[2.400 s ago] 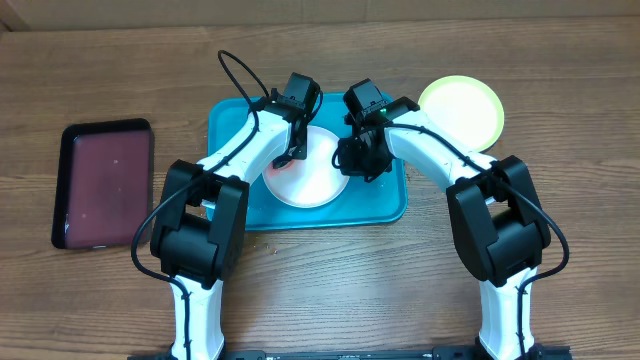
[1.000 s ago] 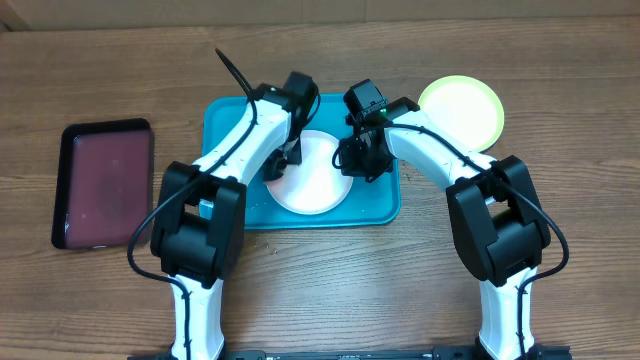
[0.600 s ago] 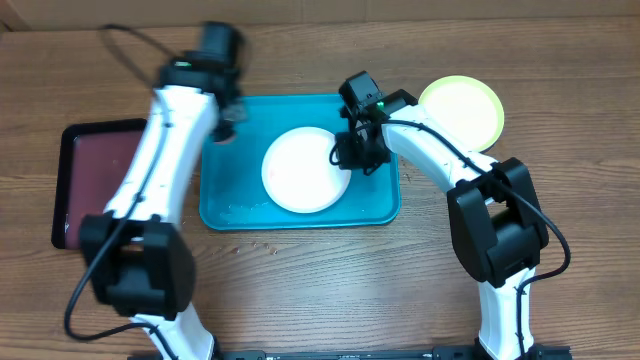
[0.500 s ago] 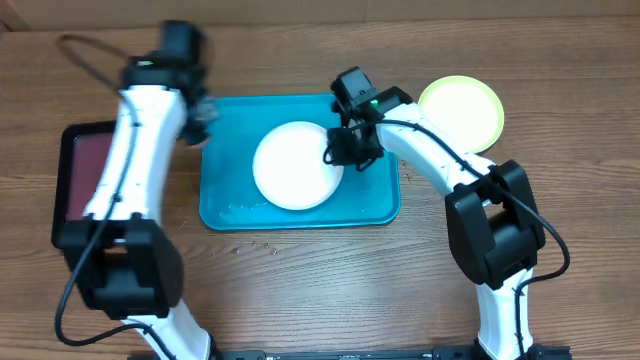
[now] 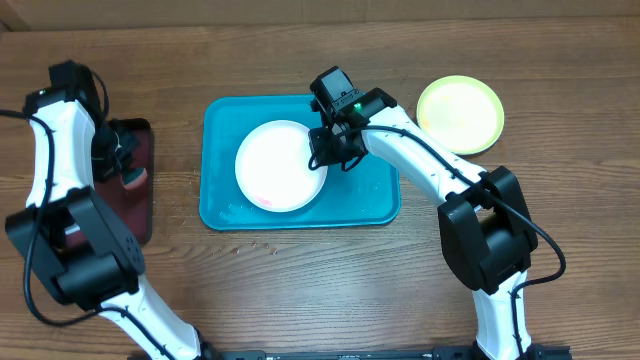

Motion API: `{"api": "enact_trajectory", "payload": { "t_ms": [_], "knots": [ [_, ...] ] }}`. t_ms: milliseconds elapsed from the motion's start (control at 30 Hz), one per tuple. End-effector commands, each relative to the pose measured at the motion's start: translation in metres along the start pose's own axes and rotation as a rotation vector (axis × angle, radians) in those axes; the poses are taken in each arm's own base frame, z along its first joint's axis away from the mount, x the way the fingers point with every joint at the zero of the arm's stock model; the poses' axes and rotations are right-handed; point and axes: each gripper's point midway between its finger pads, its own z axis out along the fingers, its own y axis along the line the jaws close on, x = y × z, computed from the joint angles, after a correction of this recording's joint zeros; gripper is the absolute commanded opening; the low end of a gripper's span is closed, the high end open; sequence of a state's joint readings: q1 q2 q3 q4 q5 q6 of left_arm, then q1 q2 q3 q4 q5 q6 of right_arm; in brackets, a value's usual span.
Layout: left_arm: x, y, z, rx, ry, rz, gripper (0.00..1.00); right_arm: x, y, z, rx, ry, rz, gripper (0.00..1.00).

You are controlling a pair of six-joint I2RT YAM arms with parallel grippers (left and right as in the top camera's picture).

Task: Clean dirty plates on tray and stack at the side
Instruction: 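Return the sponge with the left gripper to the black tray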

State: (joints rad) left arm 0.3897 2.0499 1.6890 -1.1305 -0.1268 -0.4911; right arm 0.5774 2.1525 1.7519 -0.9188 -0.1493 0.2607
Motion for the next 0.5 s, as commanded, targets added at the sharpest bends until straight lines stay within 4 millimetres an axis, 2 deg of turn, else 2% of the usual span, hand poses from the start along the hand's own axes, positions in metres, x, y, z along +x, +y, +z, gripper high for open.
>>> {"api": "enact_trajectory", "payload": {
  "t_ms": [0,67,200,300,333,467],
  "knots": [
    [0.001,0.009,0.028,-0.027,0.05,0.005,0.04,-0.006,0.002,-0.004,0.0,-0.012,-0.009,0.04],
    [-0.004,0.016,0.036,-0.038,0.05,-0.016,0.04,-0.002,0.001,-0.004,0.005,0.001,-0.006,0.04],
    [-0.015,0.027,0.039,-0.034,0.031,-0.053,0.07,0.0,0.0,-0.004,0.008,0.011,-0.005,0.04],
    [-0.019,0.034,0.04,-0.035,0.03,-0.072,0.19,-0.001,-0.002,-0.004,0.017,0.005,-0.005,0.04],
    [-0.019,0.037,0.04,-0.036,0.031,-0.077,0.31,-0.002,-0.003,-0.004,0.025,0.0,-0.005,0.04],
    [-0.022,0.042,0.04,-0.036,0.031,-0.093,0.36,-0.004,-0.005,-0.004,0.038,-0.007,-0.006,0.04]
  ]
}}
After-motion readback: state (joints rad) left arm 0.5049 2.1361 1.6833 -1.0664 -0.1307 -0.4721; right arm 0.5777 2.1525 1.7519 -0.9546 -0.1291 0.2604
